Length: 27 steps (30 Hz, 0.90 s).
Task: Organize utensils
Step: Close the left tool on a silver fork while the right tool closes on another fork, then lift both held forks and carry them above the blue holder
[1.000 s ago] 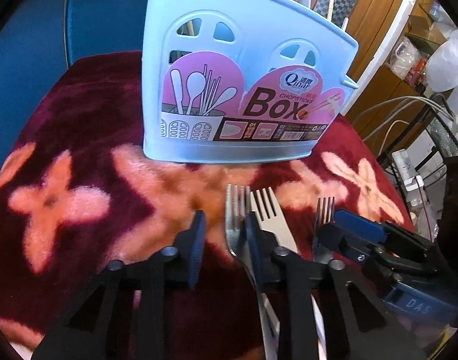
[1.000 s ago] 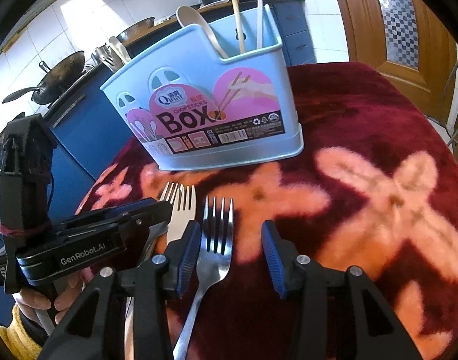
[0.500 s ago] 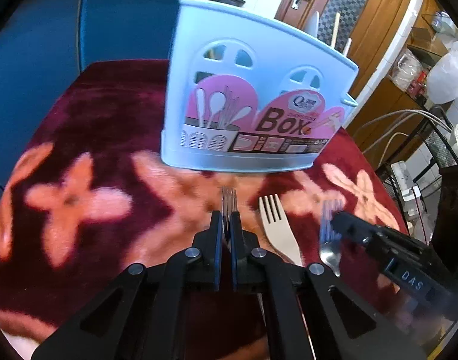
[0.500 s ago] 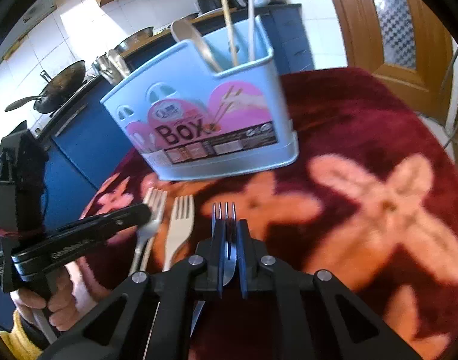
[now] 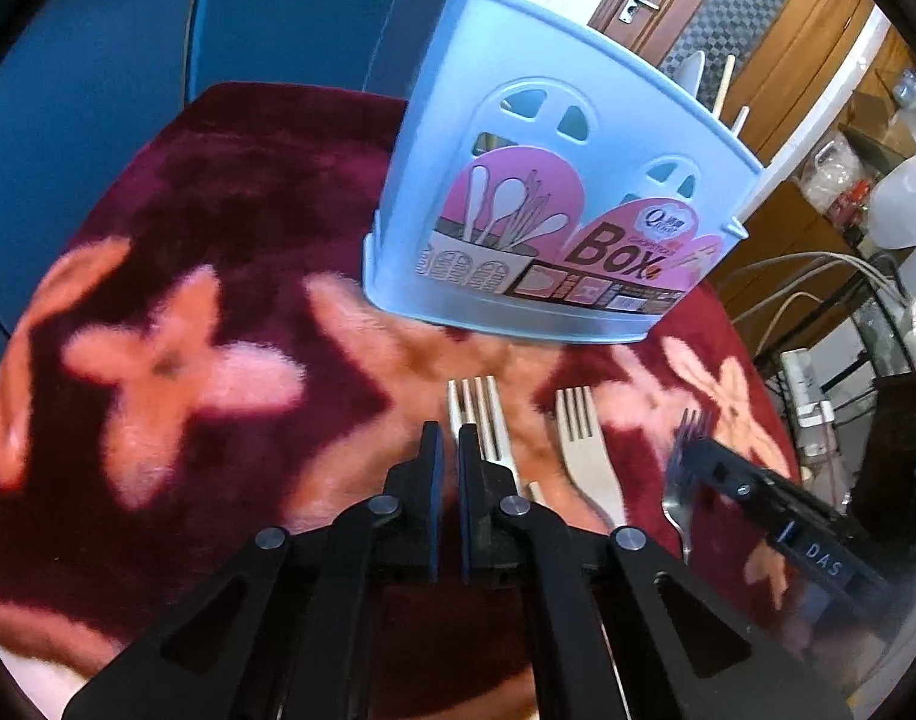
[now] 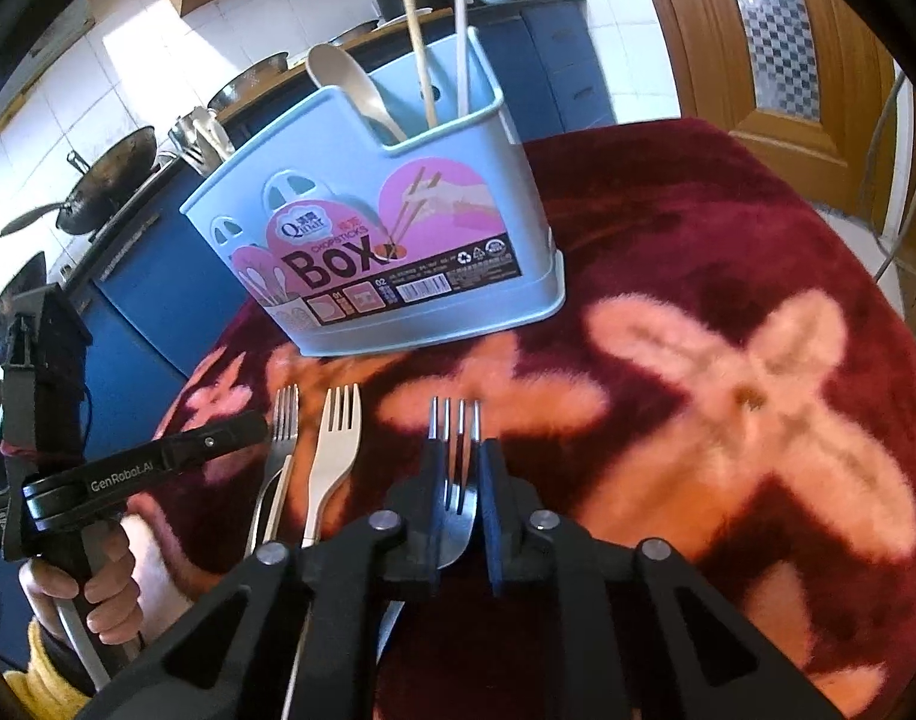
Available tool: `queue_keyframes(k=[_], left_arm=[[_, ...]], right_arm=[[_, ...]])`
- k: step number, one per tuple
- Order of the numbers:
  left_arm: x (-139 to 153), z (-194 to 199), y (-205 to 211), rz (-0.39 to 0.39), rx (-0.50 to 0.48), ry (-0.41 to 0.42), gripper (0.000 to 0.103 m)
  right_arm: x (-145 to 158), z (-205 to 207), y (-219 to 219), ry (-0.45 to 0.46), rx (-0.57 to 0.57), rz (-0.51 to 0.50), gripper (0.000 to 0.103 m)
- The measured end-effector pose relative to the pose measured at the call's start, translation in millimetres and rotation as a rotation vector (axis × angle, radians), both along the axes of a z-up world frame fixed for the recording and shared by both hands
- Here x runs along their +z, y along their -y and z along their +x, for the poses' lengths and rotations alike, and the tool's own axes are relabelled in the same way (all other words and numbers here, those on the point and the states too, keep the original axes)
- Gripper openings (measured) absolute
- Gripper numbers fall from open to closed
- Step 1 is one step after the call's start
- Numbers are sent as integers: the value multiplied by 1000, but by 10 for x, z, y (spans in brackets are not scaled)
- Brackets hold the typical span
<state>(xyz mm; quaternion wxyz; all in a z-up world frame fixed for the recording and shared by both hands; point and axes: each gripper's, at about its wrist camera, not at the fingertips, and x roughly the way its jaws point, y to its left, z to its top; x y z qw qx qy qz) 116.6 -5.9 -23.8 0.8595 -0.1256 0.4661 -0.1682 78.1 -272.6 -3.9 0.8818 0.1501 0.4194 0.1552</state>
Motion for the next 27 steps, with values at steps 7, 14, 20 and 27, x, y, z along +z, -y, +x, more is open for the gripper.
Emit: queue_keyframes(k=[7, 14, 20, 27], left_arm=[[-90, 111, 113, -8, -24, -36, 17], [-163, 219, 123, -83, -55, -44, 17], [-180, 266, 118, -111, -66, -39, 12], [-40, 157, 61, -105, -81, 12, 0]], right_arm=[[-68, 56, 0, -19, 18, 22, 25], [-115, 132, 11, -33, 34, 62, 25], [-112, 134, 32, -23, 30, 71, 19], [12, 45, 73, 31, -10, 55, 18]])
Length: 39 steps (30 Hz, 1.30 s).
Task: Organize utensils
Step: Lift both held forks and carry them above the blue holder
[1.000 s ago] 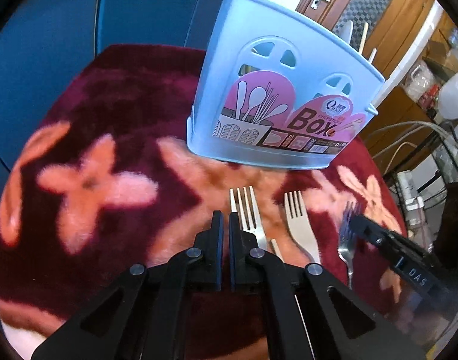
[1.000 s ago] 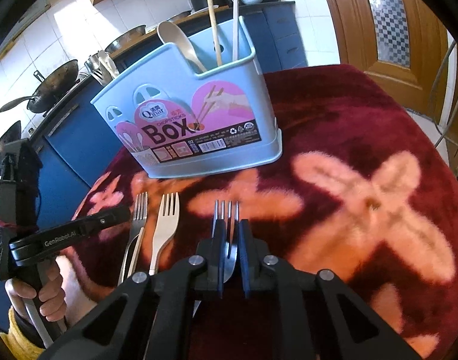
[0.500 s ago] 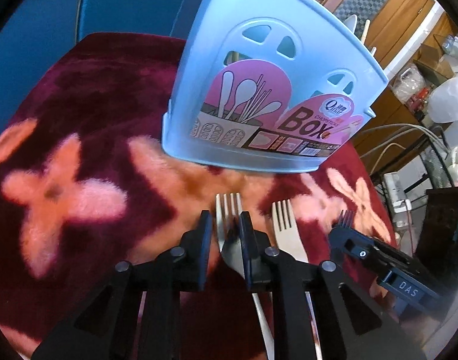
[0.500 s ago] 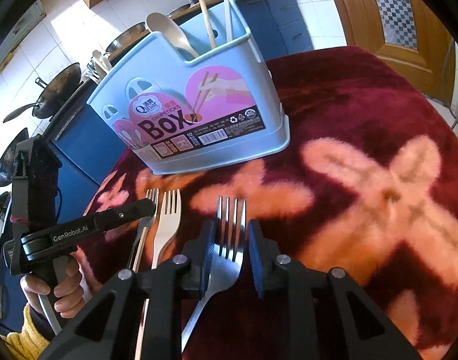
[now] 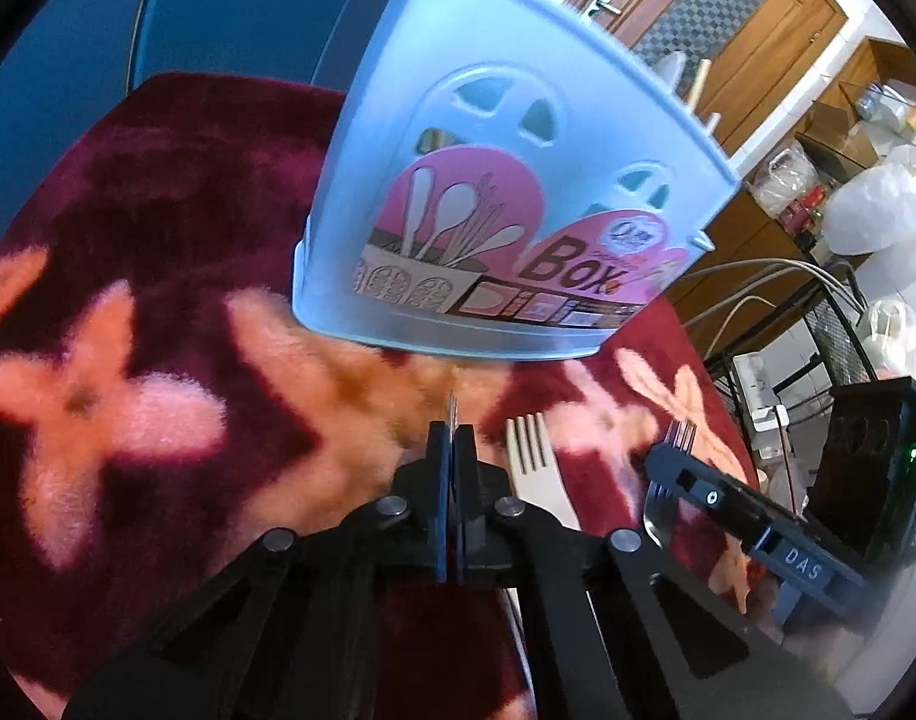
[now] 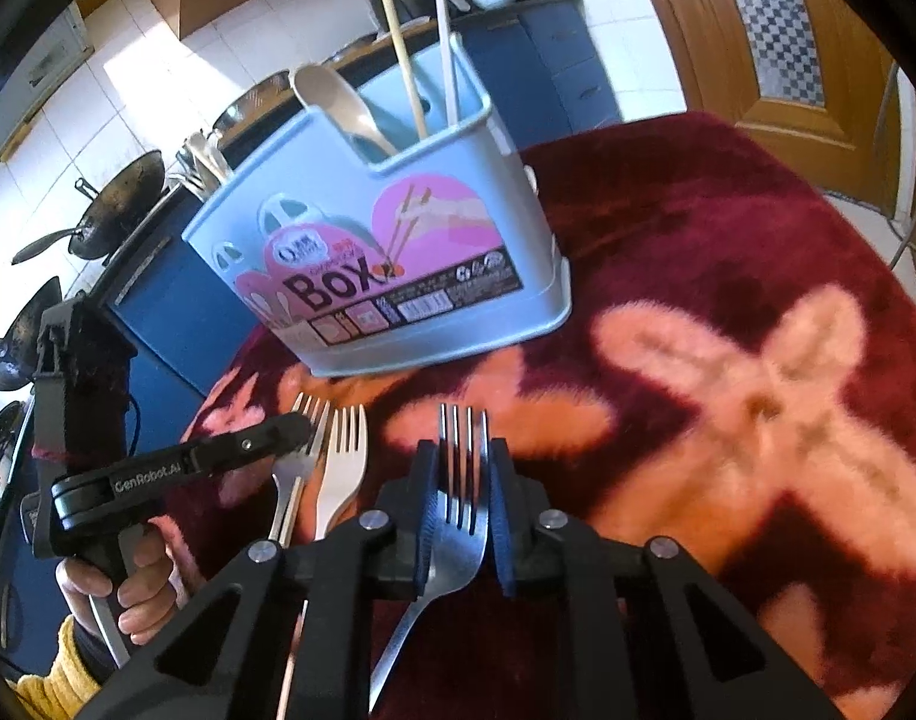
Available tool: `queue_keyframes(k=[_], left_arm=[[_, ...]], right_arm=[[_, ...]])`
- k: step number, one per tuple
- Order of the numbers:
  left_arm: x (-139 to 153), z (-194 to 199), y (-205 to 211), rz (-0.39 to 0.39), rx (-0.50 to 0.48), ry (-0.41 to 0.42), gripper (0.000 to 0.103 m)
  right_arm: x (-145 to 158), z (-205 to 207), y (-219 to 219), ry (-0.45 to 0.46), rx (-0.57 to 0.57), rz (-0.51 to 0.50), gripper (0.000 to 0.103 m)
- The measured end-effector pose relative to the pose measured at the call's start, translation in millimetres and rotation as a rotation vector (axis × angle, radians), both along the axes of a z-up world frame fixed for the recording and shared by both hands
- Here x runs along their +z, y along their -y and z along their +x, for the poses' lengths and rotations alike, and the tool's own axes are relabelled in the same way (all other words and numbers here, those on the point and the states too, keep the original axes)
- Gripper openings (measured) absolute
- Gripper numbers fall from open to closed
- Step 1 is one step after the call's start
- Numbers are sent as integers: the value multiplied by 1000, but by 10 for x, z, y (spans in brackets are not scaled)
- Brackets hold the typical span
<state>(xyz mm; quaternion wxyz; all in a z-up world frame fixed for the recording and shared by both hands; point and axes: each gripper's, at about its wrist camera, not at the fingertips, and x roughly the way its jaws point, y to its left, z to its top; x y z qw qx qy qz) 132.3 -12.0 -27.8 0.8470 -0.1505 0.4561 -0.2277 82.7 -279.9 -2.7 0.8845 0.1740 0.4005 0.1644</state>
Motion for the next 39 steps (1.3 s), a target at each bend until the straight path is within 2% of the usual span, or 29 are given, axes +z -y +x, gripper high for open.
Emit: queue_keyframes(k=[5, 11, 15, 24, 31, 39], left_arm=[[168, -137, 40, 53, 9, 71, 0], [460, -346, -7, 79, 42, 183, 0], [715, -506, -70, 82, 59, 271, 0], [1204, -710, -144, 62, 101, 412, 0], [1546, -728, -163, 92, 135, 512, 0], [1960, -538, -150, 145, 190, 617, 0]], right_arm=[[173, -97, 31, 57, -30, -31, 17], [453, -254, 25, 158, -69, -84, 15], [651, -357, 22, 227, -87, -108, 4], [1029, -529, -17, 352, -121, -167, 4], [1298, -515, 17, 410, -150, -189, 4], [1673, -353, -14, 497, -195, -262, 4]])
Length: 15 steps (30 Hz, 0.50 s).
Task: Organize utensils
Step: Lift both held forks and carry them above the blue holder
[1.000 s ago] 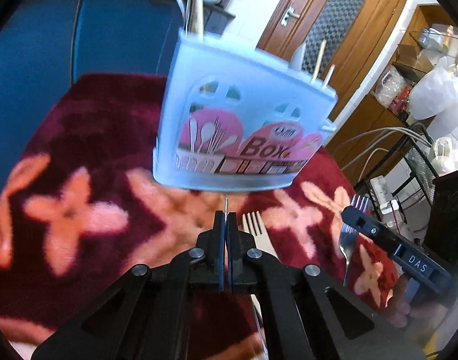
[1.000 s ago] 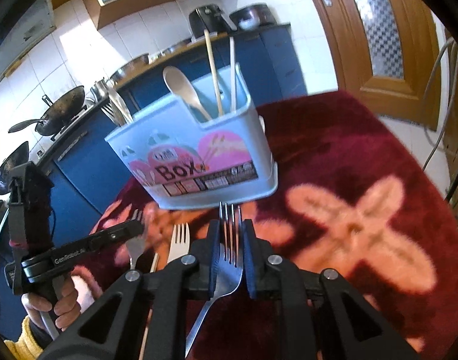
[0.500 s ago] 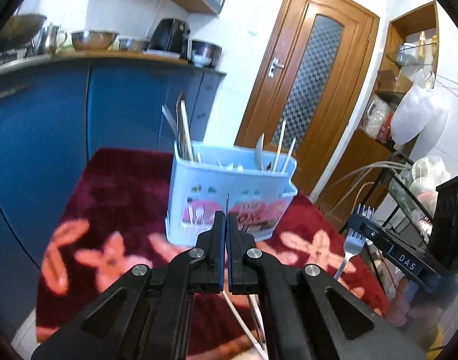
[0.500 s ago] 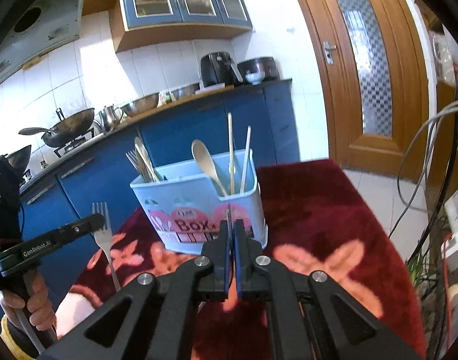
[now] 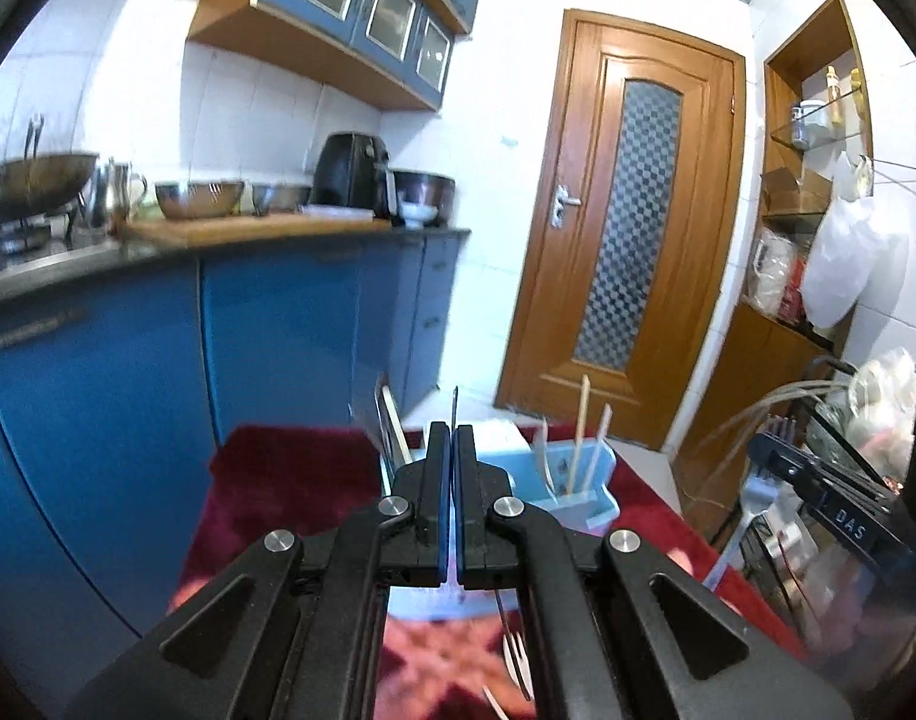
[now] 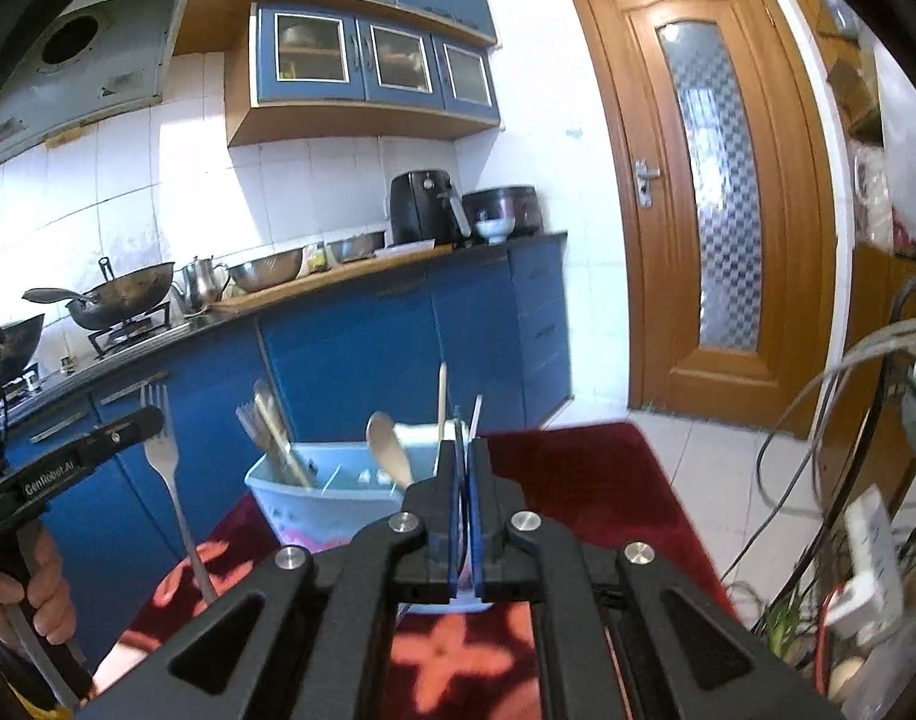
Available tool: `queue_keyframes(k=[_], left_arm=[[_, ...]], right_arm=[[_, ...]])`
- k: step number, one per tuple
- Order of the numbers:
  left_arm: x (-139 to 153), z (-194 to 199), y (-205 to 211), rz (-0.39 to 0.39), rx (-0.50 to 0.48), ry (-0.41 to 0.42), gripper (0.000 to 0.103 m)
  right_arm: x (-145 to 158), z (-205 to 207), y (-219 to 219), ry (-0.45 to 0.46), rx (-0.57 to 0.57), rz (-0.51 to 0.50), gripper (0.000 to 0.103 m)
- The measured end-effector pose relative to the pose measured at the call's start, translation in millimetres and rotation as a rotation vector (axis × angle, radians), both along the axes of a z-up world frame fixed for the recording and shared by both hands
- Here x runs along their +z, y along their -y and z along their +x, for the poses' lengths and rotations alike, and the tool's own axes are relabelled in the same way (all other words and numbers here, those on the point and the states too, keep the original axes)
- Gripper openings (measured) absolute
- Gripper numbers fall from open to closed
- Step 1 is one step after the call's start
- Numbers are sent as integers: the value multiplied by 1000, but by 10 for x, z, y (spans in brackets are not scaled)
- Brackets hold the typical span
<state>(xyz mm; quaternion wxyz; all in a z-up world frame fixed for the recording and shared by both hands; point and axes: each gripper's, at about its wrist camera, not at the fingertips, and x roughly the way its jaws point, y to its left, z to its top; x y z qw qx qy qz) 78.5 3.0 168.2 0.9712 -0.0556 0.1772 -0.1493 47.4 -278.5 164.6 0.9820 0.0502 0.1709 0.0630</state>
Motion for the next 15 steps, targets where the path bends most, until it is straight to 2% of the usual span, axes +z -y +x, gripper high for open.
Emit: queue_keyframes(k=[9, 15], left_arm=[[474, 403, 41, 45, 81, 98, 0], [635, 666, 159, 94, 119, 162, 0]], right_arm=[[403, 323, -20, 85, -82, -98, 4], [610, 579, -12, 142, -151, -155, 4]])
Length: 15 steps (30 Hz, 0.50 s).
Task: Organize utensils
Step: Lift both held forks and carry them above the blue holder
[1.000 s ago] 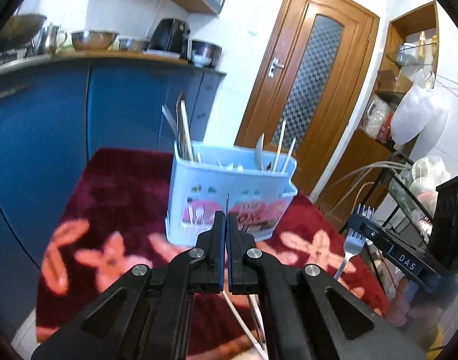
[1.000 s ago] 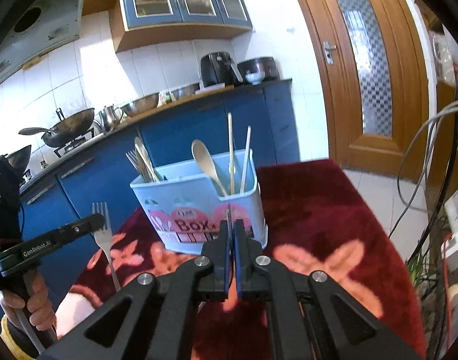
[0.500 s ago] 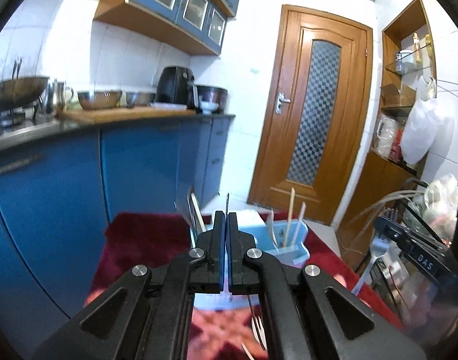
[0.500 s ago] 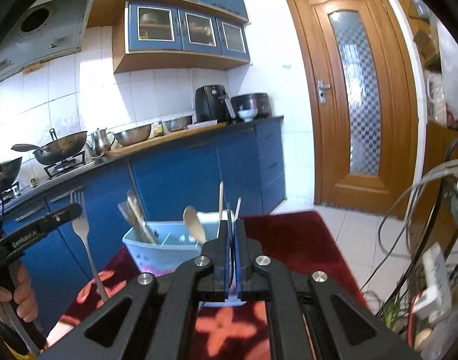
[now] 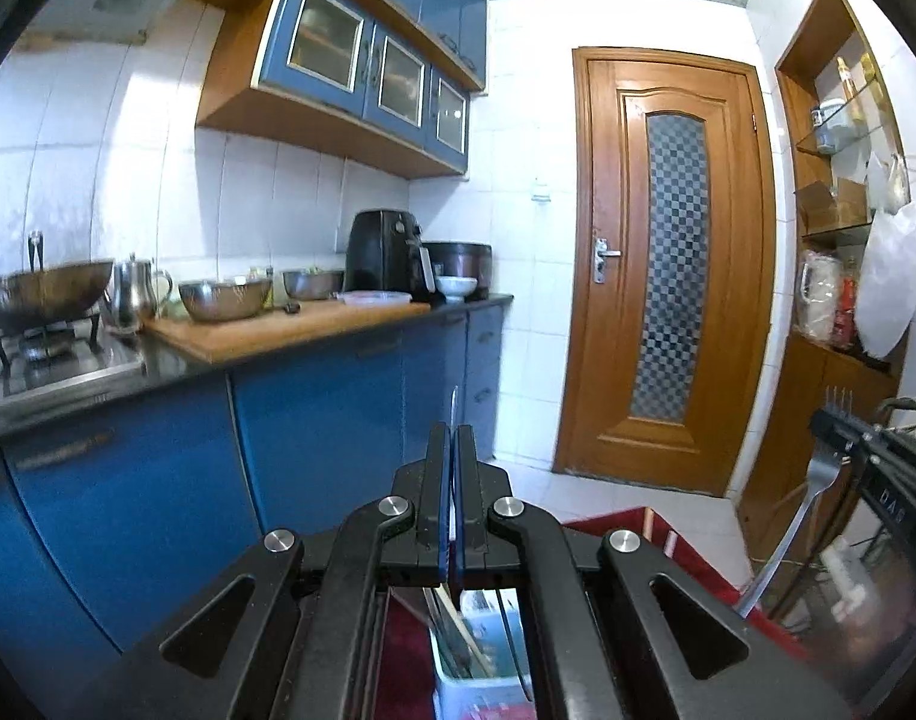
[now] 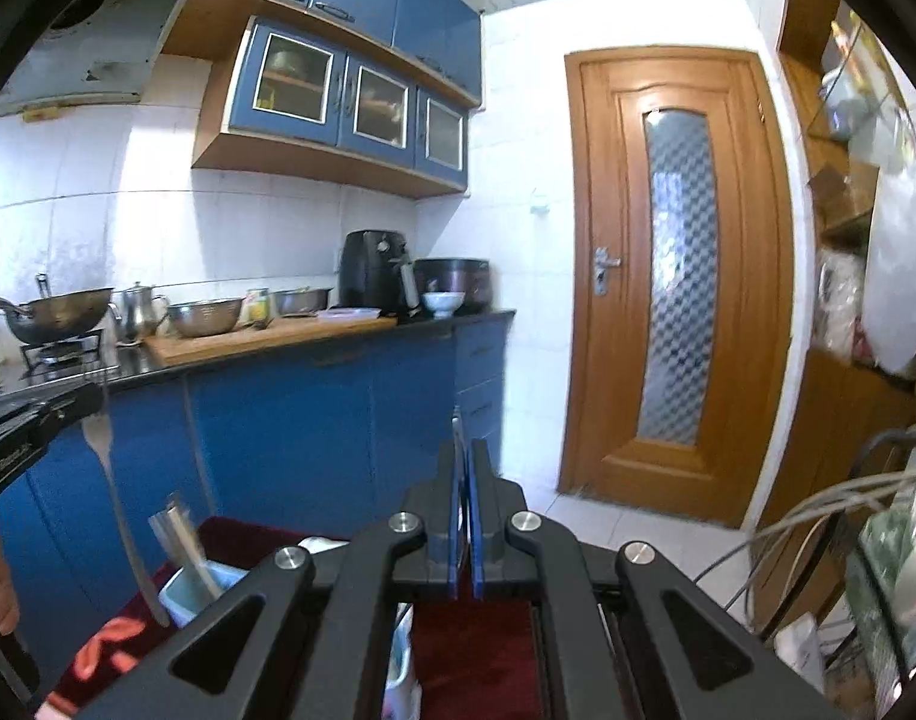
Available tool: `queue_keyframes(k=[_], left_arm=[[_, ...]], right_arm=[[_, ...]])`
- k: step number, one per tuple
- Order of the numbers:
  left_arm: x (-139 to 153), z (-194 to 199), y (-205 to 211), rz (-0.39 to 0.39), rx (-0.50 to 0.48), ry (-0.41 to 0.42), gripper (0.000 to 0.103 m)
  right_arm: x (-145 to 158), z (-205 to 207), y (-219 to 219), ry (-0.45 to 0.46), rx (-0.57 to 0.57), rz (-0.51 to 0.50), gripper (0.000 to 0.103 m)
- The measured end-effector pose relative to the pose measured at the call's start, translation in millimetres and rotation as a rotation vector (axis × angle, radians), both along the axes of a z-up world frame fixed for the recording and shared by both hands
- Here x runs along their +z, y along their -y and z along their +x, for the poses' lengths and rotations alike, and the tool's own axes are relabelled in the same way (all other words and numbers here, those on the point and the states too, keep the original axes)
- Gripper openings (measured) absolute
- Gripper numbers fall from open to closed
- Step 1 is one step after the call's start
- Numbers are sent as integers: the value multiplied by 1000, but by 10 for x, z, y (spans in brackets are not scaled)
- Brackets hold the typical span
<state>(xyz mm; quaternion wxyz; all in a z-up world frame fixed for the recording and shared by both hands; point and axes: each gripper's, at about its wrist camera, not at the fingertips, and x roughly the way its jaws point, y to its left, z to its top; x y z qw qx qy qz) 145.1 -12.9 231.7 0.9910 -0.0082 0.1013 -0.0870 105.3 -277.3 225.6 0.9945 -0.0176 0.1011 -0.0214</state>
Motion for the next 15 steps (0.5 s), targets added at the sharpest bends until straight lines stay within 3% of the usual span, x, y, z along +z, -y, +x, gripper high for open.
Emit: queue_keyframes(k=[5, 15], left_arm=[[-66, 203, 104, 33, 16, 14, 0], [-644, 479, 193, 41, 10, -76, 0]], right_arm=[[-55, 255, -46, 6, -27, -26, 4], [-528, 530, -159, -56, 5, -59, 5]])
